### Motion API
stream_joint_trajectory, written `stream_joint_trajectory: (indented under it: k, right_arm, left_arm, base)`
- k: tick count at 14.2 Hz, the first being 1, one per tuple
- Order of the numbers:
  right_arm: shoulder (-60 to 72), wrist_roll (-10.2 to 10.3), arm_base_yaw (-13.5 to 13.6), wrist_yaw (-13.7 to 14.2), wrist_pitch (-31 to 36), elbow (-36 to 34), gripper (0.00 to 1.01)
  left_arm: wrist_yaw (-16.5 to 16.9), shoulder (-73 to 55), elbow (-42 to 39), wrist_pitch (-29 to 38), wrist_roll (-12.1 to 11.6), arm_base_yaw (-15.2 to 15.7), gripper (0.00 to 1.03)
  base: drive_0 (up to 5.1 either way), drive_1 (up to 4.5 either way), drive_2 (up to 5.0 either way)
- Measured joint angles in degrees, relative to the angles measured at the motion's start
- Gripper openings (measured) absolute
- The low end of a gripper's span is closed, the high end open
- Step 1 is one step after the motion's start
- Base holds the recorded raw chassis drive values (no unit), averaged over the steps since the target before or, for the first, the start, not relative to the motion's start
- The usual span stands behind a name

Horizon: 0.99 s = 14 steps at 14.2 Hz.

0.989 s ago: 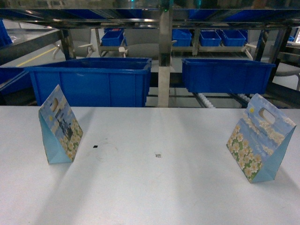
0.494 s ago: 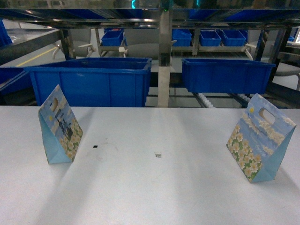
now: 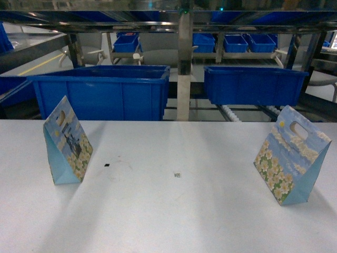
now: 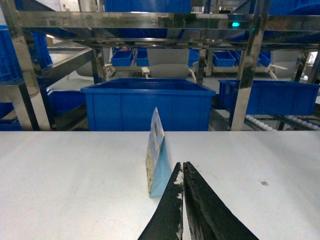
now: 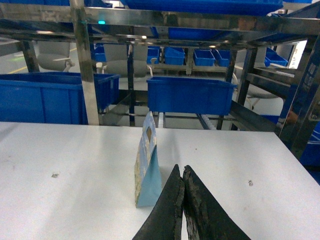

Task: Move flower gift bag to table near conveyor

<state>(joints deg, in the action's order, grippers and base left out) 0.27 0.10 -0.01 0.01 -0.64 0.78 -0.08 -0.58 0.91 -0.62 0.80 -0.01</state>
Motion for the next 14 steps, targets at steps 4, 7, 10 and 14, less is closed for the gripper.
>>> stream_joint_trajectory:
  k: [4, 7, 10, 14]
  right_arm:
    - [-0.02, 0.02, 0.0, -0.04, 0.39, 0.0, 0.02]
    - [-0.02, -0.04, 0.0, -0.04, 0.39, 0.0, 0.18]
    - [0.0, -0.04, 0.0, -0.04, 0.39, 0.0, 0.57]
    - [0.0, 0.0, 0.0, -0.04, 0.39, 0.0, 0.98]
  left_arm:
    - [0.04, 0.0, 0.0, 0.39, 0.0, 0.0, 0.02]
    - [0.04, 0.0, 0.0, 0.39, 0.02, 0.0, 0.22]
    - [0.04, 0.0, 0.0, 0.39, 0.02, 0.0, 0.6]
    - [0.04, 0.0, 0.0, 0.39, -0.13, 0.0, 0.97]
  base:
    - [0.0, 0.0, 0.0]
    - [0.0, 0.0, 0.0]
    - [0.0, 0.0, 0.0]
    - [0.0, 0.0, 0.0]
